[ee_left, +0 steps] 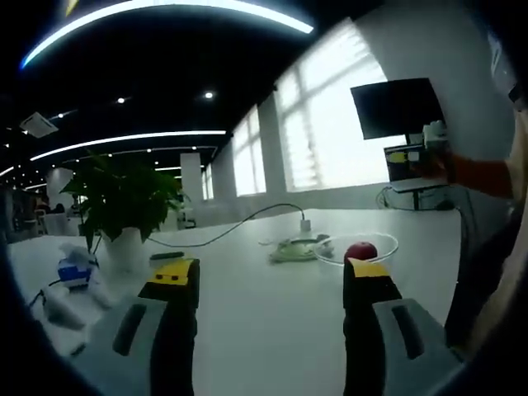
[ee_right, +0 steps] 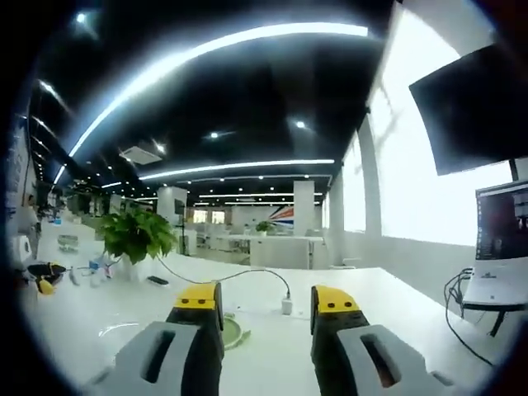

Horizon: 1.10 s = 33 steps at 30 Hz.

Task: Open container latches remove lid place lid upside down on tabletop take tomato from container place on tabletop

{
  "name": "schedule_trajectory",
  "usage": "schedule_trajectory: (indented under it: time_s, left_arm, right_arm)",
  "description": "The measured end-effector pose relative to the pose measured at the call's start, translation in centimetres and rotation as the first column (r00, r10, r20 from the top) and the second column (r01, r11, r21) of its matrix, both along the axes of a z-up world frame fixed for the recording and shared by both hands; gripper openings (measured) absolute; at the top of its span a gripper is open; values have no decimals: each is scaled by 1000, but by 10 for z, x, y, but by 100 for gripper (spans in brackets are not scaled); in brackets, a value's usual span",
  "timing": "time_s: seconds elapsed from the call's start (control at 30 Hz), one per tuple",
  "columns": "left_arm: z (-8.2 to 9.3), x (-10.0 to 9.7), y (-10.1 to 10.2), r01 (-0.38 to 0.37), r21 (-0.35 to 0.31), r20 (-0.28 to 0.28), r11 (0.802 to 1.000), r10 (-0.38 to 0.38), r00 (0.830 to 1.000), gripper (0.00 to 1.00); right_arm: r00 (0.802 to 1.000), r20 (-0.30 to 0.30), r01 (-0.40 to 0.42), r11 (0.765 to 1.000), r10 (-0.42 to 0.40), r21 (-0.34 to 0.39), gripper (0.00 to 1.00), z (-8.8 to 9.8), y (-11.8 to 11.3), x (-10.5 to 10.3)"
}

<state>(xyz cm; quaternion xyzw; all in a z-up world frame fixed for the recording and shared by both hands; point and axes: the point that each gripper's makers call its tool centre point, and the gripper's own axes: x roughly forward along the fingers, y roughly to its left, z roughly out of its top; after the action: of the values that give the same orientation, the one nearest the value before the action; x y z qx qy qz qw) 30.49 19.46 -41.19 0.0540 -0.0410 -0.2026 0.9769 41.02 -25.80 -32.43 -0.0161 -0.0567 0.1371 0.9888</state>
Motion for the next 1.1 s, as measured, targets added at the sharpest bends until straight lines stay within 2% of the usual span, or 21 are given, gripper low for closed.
schedule_trajectory:
  time_s: [0.07,0.33,0.5,0.63,0.73,0.77,0.8,0.87,0.97,1.1]
  left_arm:
    - [-1,-1,1,-2,1,-2,1000,2,1000,65]
    - [-6,-4,12,-36,-10,-5,999,36,999,65]
    - [-9,-5,15,-51,-24,-9,998,51,999,65]
    - [-12,-5,15,-57,-26,-15,998,56,998,65]
    - [-14,-6,13,-55,-20,-19,998,54,998,65]
    - [-15,-7,13,-53,-17,-21,998,52,998,65]
    - [-16,-7,12,-50,-17,-23,999,50,998,65]
    - [-18,-9,12,-48,-10,-31,999,47,998,65]
    - [-20,-10,13,-48,-8,-36,999,48,998,65]
    - [-24,-11,13,-49,-11,-46,999,49,998,65]
  right_arm:
    - [1000,11,-2,1000,3,-31,48,-13,-4,-7]
    - [998,-12,66,998,-67,-14,48,-50,-37,-30]
    - [997,-20,67,996,-68,-60,50,-68,-42,-48]
    - [998,-47,35,997,-38,-63,52,-86,-37,-62]
    - [997,-72,-4,995,-3,-102,55,-106,-29,-73]
    - [997,-73,-31,993,23,-116,57,-111,-25,-77]
    - [991,-86,-109,986,98,-127,57,-116,-14,-82]
    - [979,-106,-180,981,171,-75,60,-121,-5,-90]
    - [969,-133,-225,965,207,-132,60,-133,-2,-98]
    - [965,-162,-225,967,204,-120,58,-142,-3,-99]
